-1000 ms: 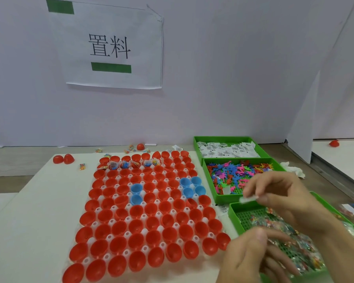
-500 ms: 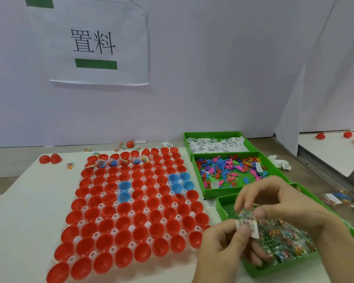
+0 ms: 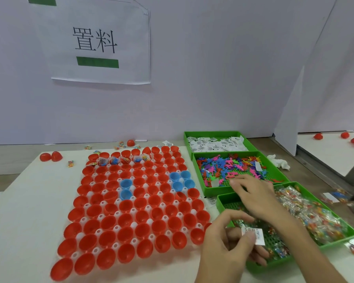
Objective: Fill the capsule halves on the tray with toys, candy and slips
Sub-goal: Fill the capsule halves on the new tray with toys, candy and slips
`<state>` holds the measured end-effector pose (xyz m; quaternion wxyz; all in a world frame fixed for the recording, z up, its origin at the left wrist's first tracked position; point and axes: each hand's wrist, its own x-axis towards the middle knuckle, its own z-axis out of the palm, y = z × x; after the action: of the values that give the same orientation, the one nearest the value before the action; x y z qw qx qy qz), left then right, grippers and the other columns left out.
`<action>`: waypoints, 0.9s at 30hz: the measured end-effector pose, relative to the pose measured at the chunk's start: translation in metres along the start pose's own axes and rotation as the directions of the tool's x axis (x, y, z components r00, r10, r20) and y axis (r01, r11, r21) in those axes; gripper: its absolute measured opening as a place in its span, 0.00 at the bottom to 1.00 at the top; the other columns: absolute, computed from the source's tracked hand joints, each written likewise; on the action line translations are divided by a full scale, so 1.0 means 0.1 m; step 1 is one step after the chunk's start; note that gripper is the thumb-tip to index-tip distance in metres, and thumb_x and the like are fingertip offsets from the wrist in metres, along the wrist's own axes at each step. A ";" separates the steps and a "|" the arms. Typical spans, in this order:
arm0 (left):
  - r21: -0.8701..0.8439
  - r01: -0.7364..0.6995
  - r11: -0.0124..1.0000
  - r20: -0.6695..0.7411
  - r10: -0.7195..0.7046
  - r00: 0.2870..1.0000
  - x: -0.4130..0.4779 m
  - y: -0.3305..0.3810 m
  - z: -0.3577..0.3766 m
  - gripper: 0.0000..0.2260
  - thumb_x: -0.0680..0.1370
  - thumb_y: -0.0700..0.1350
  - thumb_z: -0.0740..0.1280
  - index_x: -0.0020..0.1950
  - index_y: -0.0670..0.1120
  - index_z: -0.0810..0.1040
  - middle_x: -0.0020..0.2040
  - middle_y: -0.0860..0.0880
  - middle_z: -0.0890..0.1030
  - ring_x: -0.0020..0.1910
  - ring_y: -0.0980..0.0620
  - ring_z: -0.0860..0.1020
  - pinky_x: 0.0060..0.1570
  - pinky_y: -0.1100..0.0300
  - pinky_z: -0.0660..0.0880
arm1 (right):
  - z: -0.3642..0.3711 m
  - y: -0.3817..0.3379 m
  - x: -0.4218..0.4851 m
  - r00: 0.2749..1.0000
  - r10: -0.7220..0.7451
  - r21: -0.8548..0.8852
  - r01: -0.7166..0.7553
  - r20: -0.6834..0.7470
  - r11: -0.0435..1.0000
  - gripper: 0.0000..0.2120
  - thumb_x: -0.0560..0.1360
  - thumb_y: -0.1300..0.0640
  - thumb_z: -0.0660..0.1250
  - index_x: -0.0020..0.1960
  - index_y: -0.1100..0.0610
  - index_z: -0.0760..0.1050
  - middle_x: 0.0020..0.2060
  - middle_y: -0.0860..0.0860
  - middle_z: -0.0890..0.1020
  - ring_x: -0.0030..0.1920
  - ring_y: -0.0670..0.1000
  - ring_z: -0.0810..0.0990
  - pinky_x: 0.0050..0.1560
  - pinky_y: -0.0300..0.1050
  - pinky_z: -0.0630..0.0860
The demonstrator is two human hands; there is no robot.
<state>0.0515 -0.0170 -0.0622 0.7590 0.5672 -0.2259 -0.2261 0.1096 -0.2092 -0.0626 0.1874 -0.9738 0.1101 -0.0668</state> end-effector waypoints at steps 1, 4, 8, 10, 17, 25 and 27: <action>0.001 -0.012 1.000 0.000 0.012 1.000 0.00 0.00 0.00 0.08 0.79 0.31 0.63 0.53 0.41 0.77 0.32 0.42 0.82 0.29 0.48 0.80 0.36 0.59 0.78 | -0.02 0.00 0.00 1.000 0.004 0.049 -0.002 -0.029 0.999 0.18 0.84 0.45 0.54 0.62 0.46 0.80 0.65 0.43 0.77 0.64 0.46 0.73 0.69 0.50 0.56; 0.028 -0.060 0.998 -0.008 0.060 0.998 0.00 -0.03 0.01 0.11 0.79 0.32 0.62 0.50 0.45 0.81 0.33 0.43 0.83 0.31 0.47 0.81 0.37 0.57 0.79 | -0.11 -0.02 -0.04 0.980 0.042 0.331 0.026 -0.196 0.943 0.11 0.83 0.52 0.62 0.58 0.48 0.82 0.57 0.43 0.82 0.56 0.43 0.78 0.57 0.43 0.72; -0.042 -0.102 0.994 -0.039 0.100 0.994 0.00 -0.03 0.05 0.12 0.80 0.34 0.62 0.50 0.49 0.82 0.38 0.43 0.85 0.33 0.46 0.83 0.38 0.57 0.79 | -0.28 -0.09 -0.12 0.950 0.103 0.712 0.145 -0.294 0.687 0.08 0.76 0.62 0.71 0.48 0.49 0.85 0.41 0.45 0.87 0.43 0.43 0.85 0.42 0.32 0.78; -0.091 -0.125 0.988 -0.056 0.120 0.991 0.00 -0.02 0.06 0.11 0.80 0.35 0.63 0.53 0.48 0.81 0.41 0.42 0.86 0.34 0.47 0.83 0.39 0.56 0.80 | -0.33 -0.17 -0.18 0.972 0.057 0.839 0.165 -0.226 0.518 0.06 0.71 0.63 0.74 0.45 0.53 0.85 0.40 0.51 0.87 0.41 0.47 0.86 0.43 0.34 0.79; -0.220 -0.239 0.946 -0.170 0.204 0.964 0.04 0.05 0.01 0.12 0.76 0.40 0.67 0.55 0.38 0.69 0.40 0.39 0.85 0.33 0.46 0.84 0.37 0.57 0.80 | -0.48 -0.38 -0.35 0.967 -0.213 0.963 0.184 -0.141 0.196 0.12 0.57 0.62 0.81 0.38 0.54 0.84 0.34 0.53 0.83 0.36 0.50 0.83 0.39 0.38 0.80; -0.071 -0.324 0.943 -0.287 0.292 0.912 0.05 0.08 -0.10 0.08 0.76 0.46 0.66 0.48 0.46 0.83 0.40 0.41 0.86 0.40 0.42 0.85 0.40 0.60 0.80 | -0.49 -0.54 -0.50 0.899 -0.430 0.921 0.232 -0.080 0.314 0.11 0.62 0.55 0.83 0.39 0.54 0.83 0.34 0.52 0.82 0.35 0.49 0.82 0.38 0.39 0.79; -0.075 -0.304 0.950 -0.310 0.268 0.912 0.04 0.09 -0.10 0.09 0.76 0.48 0.64 0.48 0.50 0.85 0.42 0.43 0.86 0.41 0.43 0.86 0.40 0.61 0.81 | -0.47 -0.56 -0.51 0.909 -0.405 0.889 0.263 -0.098 0.374 0.07 0.65 0.60 0.80 0.39 0.54 0.83 0.34 0.51 0.83 0.37 0.48 0.83 0.39 0.37 0.78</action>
<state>0.0618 -0.0095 -0.0557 0.8423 0.5080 -0.1763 -0.0384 0.0633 -0.1624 -0.0023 0.6566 -0.7336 -0.1536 -0.0840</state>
